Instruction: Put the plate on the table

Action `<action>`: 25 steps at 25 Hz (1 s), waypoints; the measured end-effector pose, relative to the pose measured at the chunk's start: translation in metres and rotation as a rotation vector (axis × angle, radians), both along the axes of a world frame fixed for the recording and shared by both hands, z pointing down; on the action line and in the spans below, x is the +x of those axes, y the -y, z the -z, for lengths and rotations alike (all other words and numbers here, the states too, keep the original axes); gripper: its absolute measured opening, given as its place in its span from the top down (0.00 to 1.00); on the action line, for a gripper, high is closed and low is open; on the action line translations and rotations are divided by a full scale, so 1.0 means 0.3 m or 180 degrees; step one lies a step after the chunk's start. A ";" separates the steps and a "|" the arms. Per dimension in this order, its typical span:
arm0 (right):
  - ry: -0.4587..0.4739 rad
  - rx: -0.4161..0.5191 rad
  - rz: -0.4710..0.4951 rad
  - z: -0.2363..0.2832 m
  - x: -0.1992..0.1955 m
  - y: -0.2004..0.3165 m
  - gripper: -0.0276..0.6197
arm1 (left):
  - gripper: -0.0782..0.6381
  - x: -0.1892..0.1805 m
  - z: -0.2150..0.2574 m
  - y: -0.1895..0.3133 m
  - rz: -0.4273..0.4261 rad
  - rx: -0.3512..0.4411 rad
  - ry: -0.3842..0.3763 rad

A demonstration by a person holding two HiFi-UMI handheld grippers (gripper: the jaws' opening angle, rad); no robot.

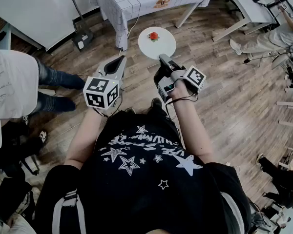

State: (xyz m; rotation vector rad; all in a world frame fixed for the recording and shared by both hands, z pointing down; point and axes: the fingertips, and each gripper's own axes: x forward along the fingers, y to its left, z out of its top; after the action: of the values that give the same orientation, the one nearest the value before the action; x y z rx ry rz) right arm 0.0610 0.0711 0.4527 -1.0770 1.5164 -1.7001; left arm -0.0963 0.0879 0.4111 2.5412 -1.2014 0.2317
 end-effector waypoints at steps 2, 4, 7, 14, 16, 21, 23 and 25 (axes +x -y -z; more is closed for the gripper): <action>-0.0007 0.0014 0.0007 0.010 -0.009 -0.009 0.92 | 0.88 -0.006 0.008 -0.008 0.0003 0.0025 -0.0041; -0.0022 0.0025 0.0021 0.017 -0.021 -0.016 0.92 | 0.88 -0.013 0.019 -0.016 0.0001 0.0044 -0.0112; -0.0051 0.0057 0.0051 0.027 -0.040 -0.019 0.92 | 0.88 -0.029 0.027 -0.015 0.0023 0.0048 -0.0162; -0.0166 0.0038 0.0144 0.038 -0.054 -0.049 0.92 | 0.88 -0.041 0.017 -0.024 0.0065 -0.0007 -0.0178; -0.0183 0.0033 0.0148 0.040 -0.054 -0.051 0.92 | 0.88 -0.037 0.018 -0.028 0.0051 0.0004 -0.0178; -0.0216 0.0027 0.0168 0.043 -0.056 -0.048 0.92 | 0.88 -0.035 0.001 -0.017 0.0030 -0.0016 -0.0176; -0.0226 0.0032 0.0173 0.050 -0.047 -0.033 0.92 | 0.88 -0.027 0.002 0.002 0.0040 -0.0032 -0.0200; -0.0231 0.0041 0.0175 0.050 -0.037 -0.021 0.92 | 0.88 -0.018 -0.001 0.011 0.0022 -0.0036 -0.0198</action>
State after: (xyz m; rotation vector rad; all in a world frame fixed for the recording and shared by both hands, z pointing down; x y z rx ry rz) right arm 0.0499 0.0772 0.4379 -1.1106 1.6136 -1.7023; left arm -0.1015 0.0846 0.4114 2.5147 -1.1822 0.1564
